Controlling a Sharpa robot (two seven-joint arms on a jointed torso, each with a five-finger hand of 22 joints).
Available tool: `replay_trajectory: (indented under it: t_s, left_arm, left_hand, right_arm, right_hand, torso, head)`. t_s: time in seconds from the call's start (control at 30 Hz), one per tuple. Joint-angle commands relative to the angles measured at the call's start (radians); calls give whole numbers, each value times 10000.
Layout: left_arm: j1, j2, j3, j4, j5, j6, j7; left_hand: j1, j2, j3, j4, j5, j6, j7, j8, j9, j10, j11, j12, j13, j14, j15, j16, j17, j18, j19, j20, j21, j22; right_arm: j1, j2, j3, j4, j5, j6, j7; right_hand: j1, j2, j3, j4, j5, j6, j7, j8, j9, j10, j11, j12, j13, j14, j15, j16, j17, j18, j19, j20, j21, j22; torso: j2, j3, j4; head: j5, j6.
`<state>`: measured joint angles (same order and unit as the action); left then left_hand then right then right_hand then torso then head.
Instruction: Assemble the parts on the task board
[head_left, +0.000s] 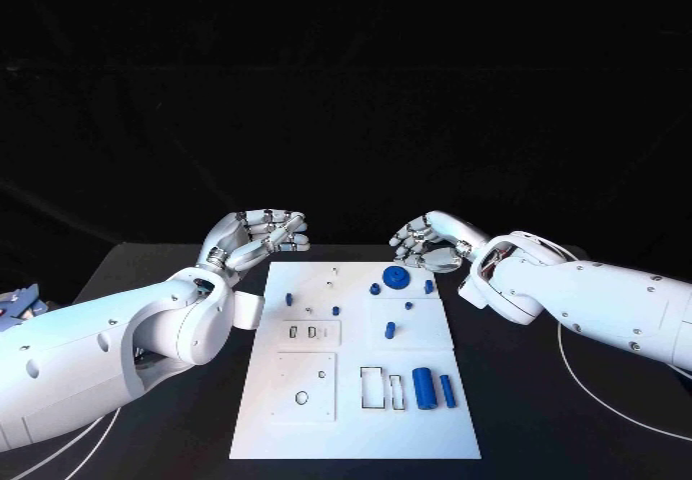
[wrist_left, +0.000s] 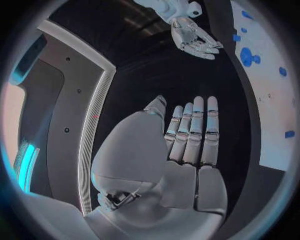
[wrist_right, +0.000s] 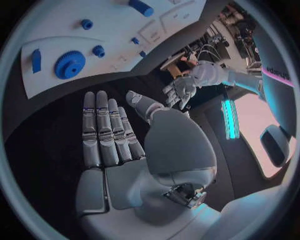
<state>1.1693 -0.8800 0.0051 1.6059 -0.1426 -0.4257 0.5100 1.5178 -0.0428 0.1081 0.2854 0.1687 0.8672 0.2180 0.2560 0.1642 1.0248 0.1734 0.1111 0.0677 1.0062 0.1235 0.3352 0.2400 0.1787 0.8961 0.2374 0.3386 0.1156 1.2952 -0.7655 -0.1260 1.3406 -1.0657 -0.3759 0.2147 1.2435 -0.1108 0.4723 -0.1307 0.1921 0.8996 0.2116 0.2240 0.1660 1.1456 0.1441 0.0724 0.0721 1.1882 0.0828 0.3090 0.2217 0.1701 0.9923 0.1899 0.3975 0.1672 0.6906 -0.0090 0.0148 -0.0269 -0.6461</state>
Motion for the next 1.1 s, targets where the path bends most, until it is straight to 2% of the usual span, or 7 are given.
replay_trajectory:
  t_s: [0.03, 0.17, 0.33, 0.47, 0.53, 0.77, 1.1]
  left_arm:
    - [32, -153, 35, 334, -307, 464, -170]
    - [41, -364, 75, 677, -320, 473, -215]
    - [44, -458, 113, 886, -325, 513, -240]
    - [45, -459, 130, 939, -327, 549, -258]
    - [44, -453, 133, 945, -324, 561, -266]
    - [42, -419, 138, 914, -303, 596, -291]
    - [42, -439, 140, 932, -269, 624, -310]
  left_hand:
    - [18, -122, 79, -2, 24, 71, 100, 25, -4, 103, -15, -59, 9, 135, -19, 59, 53, 67, 123, -11, 58, 14]
    - [13, -134, 86, -1, 23, 66, 97, 15, -8, 105, -17, -77, 6, 154, -24, 66, 72, 66, 150, -21, 71, 16]
    - [12, -144, 87, -2, 22, 62, 93, 10, -11, 104, -17, -88, 5, 151, -23, 62, 78, 65, 161, -26, 77, 16]
    - [11, -149, 90, -3, 22, 62, 86, 7, -12, 104, -19, -95, 4, 141, -21, 54, 82, 64, 168, -28, 80, 16]
    - [11, -149, 90, -3, 22, 62, 86, 7, -12, 104, -19, -95, 4, 141, -21, 54, 82, 64, 168, -28, 80, 16]
    - [6, -154, 92, -1, 20, 61, 83, 4, -13, 105, -20, -102, 3, 133, -20, 48, 86, 63, 176, -31, 83, 16]
    - [-3, -159, 93, 3, 18, 59, 82, 0, -15, 104, -20, -112, 2, 128, -20, 43, 91, 62, 184, -34, 88, 16]
  right_arm:
    - [88, 69, 8, 150, -2919, 889, -1243]
    - [174, 181, 11, 257, -3899, 1125, -1551]
    - [219, 355, 11, 261, -4688, 1281, -1860]
    - [232, 532, 8, 222, -5113, 1364, -2123]
    - [232, 592, 7, 200, -5228, 1379, -2202]
    - [225, 799, 0, 70, -5477, 1438, -2348]
    - [222, 890, -5, -10, -5589, 1507, -2492]
  right_hand:
    - [-133, -375, -125, 104, 56, 256, -201, -36, 149, 505, -292, -89, 68, 1660, -505, 1126, 1106, 114, 1202, -525, 1125, 604]
    - [-189, -471, -120, 252, 120, 345, -311, -133, 262, 519, -401, -48, 166, 2370, -688, 2952, 2489, 92, 1821, -762, 2218, 1312]
    - [-304, -656, -104, 457, 220, 267, -295, -277, 388, 18, -348, -79, 229, 2420, -655, 5060, 4100, 72, 1829, -771, 3273, 2132]
    - [-244, -682, -260, 582, 205, 190, -289, -346, 515, -440, -327, 54, 300, 2545, -596, 7203, 6073, -113, 2123, -719, 4995, 4131]
    - [-217, -678, -303, 624, 197, 181, -300, -357, 564, -542, -301, 94, 319, 2629, -584, 7774, 6610, -195, 2265, -705, 5603, 4890]
    - [-129, -645, -293, 675, 201, 181, -294, -369, 652, -607, -298, 202, 366, 2805, -582, 8689, 7501, -343, 2563, -673, 6620, 6178]
    - [-82, -507, -122, 774, 210, 292, -320, -319, 750, -563, -318, 314, 403, 2903, -588, 9302, 8083, -450, 2779, -662, 7332, 7097]
  torso:
    - [312, -37, 76]
    - [494, -59, 75]
    - [643, -84, 111]
    - [752, -106, 144]
    - [792, -115, 164]
    - [845, -134, 234]
    - [883, -136, 237]
  head:
    - [-85, 55]
    - [-144, 140]
    - [-159, 149]
    - [-161, 161]
    - [-164, 157]
    - [-191, 144]
    - [-175, 146]
